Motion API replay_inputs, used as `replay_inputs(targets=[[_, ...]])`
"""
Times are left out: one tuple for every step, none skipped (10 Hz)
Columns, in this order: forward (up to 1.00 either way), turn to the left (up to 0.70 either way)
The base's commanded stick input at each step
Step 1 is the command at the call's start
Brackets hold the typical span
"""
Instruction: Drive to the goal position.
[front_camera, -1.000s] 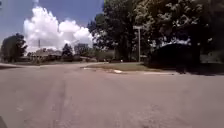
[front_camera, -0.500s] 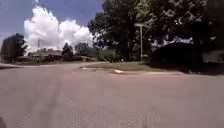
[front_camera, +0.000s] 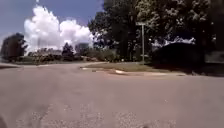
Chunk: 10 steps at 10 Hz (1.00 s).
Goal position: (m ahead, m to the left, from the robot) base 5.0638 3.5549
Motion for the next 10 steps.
replay_inputs(targets=[[0.50,0.00],[0.50,0.00],[0.50,0.00],[0.50,0.00],[0.50,0.00],[0.50,0.00],[0.50,0.00],[0.50,0.00],[0.50,0.00],[0.50,0.00]])
